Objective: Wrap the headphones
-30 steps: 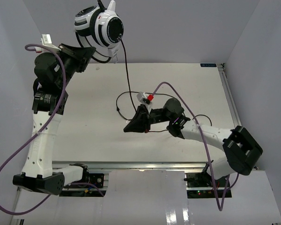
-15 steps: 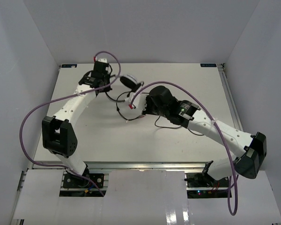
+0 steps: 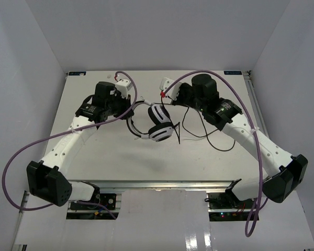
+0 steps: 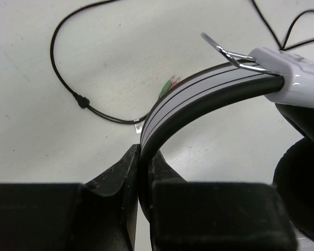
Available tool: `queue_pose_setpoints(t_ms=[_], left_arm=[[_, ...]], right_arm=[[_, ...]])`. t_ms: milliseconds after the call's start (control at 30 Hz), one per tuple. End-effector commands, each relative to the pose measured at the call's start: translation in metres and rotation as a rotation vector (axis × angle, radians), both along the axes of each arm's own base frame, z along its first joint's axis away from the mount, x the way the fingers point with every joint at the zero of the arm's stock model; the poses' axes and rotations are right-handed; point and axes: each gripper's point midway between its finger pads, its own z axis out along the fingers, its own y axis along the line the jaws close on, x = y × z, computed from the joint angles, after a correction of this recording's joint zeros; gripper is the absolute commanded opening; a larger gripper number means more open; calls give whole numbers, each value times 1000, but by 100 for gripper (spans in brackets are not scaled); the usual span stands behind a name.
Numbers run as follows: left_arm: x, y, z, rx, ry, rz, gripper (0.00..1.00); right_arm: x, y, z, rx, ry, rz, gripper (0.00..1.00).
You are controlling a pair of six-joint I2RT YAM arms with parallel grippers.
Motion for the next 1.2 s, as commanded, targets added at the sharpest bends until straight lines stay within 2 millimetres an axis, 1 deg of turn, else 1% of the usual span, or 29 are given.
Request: queue_pose_setpoints(t_ms=[0, 67, 133, 233, 300, 433, 467, 533, 633, 700, 733, 800, 867, 1000, 1033, 1067, 1100, 1167], left_arm=[[19, -14, 39, -158, -58, 39, 0], [40, -14, 33, -149, -8, 111, 0], [59, -8, 28, -150, 27, 212, 0], [81, -4, 31, -234, 65, 268, 0], [91, -2, 30, -260, 84, 281, 0], [115, -9, 21, -262, 129, 267, 0], [117, -14, 20, -270, 145, 249, 0], [118, -28, 17, -266, 160, 193, 0], [111, -52, 12, -211, 161, 102, 0], [101, -70, 5, -175, 171, 39, 0], [94, -78, 0, -164, 181, 14, 0], [84, -87, -5, -154, 190, -20, 0], [81, -87, -8, -165, 196, -10, 0], [87, -86, 1, -235, 217, 15, 0], [91, -87, 7, -279, 237, 18, 0], [93, -89, 10, -294, 241, 17, 0], [96, -92, 16, -310, 237, 11, 0], [98, -100, 17, -340, 264, -11, 0]], right_arm=[[-66, 37, 23, 78, 52, 384, 8], [-83, 37, 28, 56, 58, 468, 8], [-102, 35, 37, 29, 47, 553, 8], [-105, 27, 44, -17, -3, 562, 8], [-107, 22, 40, -47, -4, 563, 8], [-118, 24, 48, -57, -19, 626, 8], [-119, 25, 59, -48, -40, 632, 8], [-111, 29, 69, -39, -66, 612, 8], [-91, 42, 71, -40, -85, 576, 8], [-80, 51, 68, -49, -85, 558, 8], [-76, 54, 73, -43, -101, 548, 8], [-68, 62, 74, -43, -102, 548, 8], [-68, 65, 68, -50, -87, 561, 8], [-90, 63, 44, -106, -52, 640, 8], [-95, 62, 30, -140, -38, 655, 8], [-99, 60, 26, -153, -37, 660, 8], [-101, 58, 24, -163, -35, 664, 8], [-97, 55, 18, -180, -43, 638, 8]])
